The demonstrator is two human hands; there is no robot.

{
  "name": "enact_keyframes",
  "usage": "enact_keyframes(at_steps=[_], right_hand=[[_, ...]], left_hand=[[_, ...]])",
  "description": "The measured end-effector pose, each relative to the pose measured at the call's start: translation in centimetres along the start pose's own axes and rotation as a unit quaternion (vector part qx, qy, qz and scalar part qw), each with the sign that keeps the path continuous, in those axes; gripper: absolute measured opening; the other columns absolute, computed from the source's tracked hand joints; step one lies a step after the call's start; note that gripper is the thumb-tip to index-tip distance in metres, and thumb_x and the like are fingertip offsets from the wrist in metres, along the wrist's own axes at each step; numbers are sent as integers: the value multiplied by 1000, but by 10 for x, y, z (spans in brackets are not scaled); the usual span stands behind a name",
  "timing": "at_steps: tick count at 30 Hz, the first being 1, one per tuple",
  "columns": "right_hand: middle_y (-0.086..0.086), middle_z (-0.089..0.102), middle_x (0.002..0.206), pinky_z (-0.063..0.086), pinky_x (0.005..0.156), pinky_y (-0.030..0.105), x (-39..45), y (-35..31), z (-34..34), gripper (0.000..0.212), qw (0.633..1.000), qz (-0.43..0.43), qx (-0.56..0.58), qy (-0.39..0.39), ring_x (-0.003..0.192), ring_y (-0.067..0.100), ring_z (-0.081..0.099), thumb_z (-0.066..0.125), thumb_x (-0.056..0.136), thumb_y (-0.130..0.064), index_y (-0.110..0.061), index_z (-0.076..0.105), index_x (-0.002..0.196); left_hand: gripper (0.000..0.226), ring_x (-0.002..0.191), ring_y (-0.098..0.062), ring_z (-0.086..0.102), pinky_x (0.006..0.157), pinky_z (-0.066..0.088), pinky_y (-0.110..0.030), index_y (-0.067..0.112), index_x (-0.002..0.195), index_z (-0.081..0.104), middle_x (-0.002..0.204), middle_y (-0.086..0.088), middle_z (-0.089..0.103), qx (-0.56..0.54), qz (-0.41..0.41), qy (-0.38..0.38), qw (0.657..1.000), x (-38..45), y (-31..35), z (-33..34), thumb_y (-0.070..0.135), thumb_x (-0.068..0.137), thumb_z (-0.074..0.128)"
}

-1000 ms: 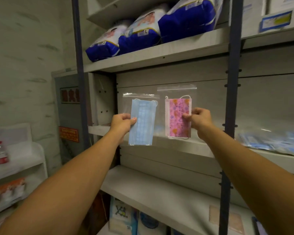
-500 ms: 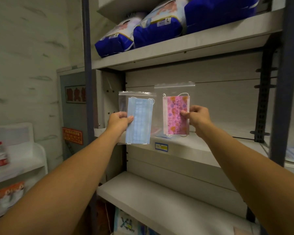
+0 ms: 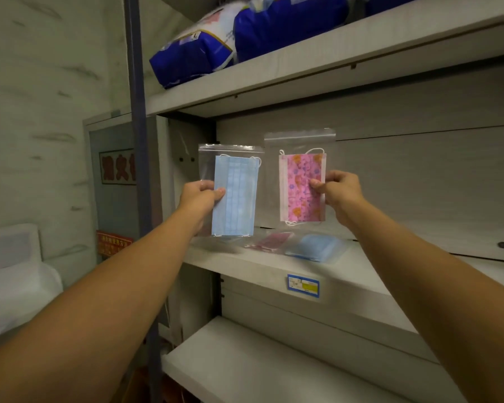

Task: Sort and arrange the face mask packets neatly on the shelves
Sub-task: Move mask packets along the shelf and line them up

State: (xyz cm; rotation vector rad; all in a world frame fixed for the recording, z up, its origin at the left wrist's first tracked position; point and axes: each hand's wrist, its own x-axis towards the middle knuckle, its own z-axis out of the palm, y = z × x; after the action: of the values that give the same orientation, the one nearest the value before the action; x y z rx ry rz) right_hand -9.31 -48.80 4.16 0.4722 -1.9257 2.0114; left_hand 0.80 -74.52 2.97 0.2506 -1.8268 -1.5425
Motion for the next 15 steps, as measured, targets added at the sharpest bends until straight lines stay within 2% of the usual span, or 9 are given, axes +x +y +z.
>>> enact_keyframes(at_steps=[2,6,10,15], right_hand=[[10,71,100,50,66,33,12,10,8,15,1000,8,0,6,97,25,67,75,90,-13,-12,61,85],[11,71,99,55,69,36,28,30,22,19,999,24,0,22,101,29,69,76,89,-12,-12,59,81],[11,72,102,60,86,46,39,48,37,17,998,40,-9,42,100,29,69,76,89,-12,-10,59,85],[8,70,94,60,87,45,49,68,62,19,995,66,-18,67,91,25,68,80,85,-10,-6,61,88]], left_hand=[[10,101,-26,65,92,57,-46,20,92,61,102,-2,66,-8,7,-3,1000,17,-6,2,16,94,70],[12,103,-28,65,94,56,-49,21,91,61,102,-2,66,-16,-4,-8,1000,44,-21,3,17,93,71],[11,103,-29,66,91,57,-51,22,94,61,104,-4,67,-21,-24,-18,999,69,-39,2,18,93,72],[10,104,-27,65,86,57,-40,16,101,64,110,-6,67,-20,-13,-44,999,107,-57,0,15,93,71]])
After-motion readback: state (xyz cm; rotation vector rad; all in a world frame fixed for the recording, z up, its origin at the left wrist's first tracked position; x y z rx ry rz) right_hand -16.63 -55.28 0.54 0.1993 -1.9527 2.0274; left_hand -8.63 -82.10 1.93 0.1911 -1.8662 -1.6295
